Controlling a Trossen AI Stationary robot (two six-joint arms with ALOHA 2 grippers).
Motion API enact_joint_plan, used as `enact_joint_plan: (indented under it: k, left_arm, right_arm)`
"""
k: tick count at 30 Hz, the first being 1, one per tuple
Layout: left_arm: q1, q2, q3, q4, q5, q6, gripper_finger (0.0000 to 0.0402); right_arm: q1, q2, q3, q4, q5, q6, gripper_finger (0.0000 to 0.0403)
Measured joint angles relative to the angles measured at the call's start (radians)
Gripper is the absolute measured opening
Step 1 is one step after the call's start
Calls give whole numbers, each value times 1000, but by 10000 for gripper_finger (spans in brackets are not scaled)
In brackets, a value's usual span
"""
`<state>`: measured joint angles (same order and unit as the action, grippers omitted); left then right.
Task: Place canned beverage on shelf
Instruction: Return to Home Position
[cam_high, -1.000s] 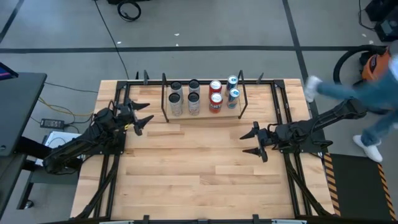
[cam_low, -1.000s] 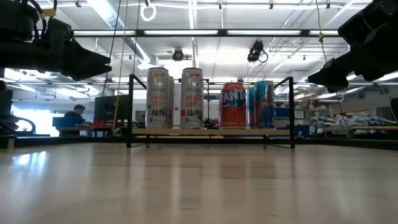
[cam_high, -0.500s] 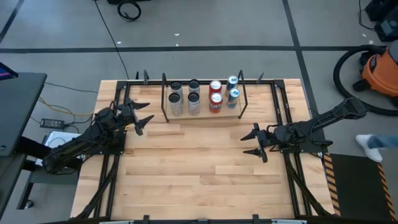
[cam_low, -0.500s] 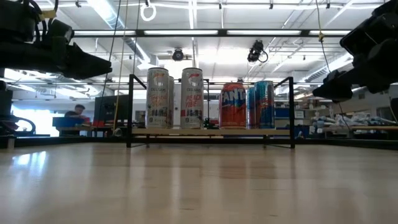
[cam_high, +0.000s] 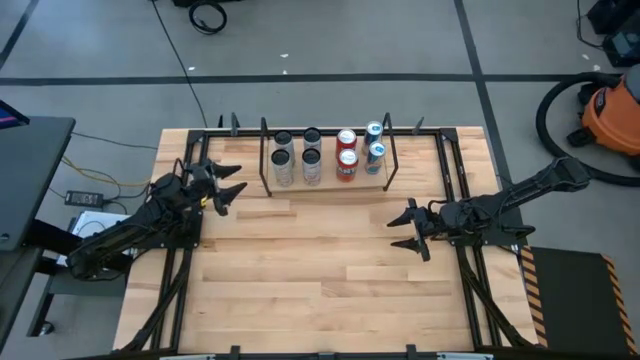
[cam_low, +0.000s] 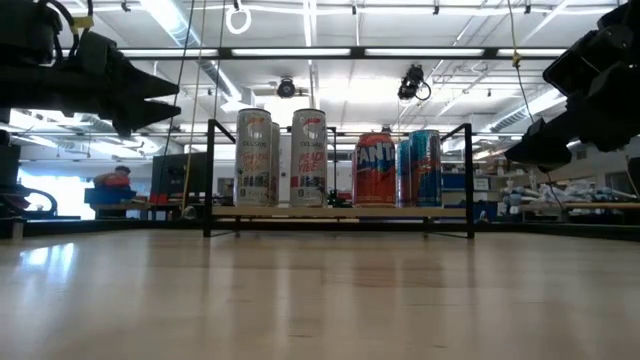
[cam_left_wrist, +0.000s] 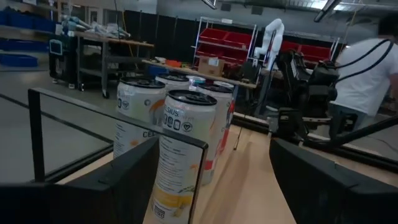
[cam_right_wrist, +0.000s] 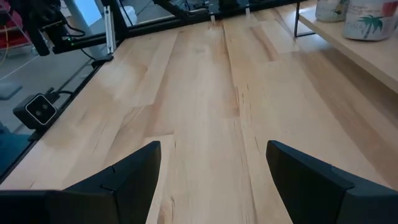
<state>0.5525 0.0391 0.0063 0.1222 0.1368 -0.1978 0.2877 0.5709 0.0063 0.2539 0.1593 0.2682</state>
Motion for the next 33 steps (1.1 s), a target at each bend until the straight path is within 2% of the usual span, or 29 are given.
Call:
enact_joint_plan:
  k: [9,15,25,33]
  left_arm:
    - [-2,0,0,15,-3,0,309]
    - [-34,0,0,15,-5,0,309]
    - [-299,0,0,15,-5,1,309]
    - [-489,-1,0,15,-5,1,309]
  right_arm:
    - [0,-14,0,-1,1,0,300]
    - [0,-99,0,-3,1,-1,300]
    - [-51,-269,0,0,1,-1,300]
    - [-171,-327,0,-1,2,-1,300]
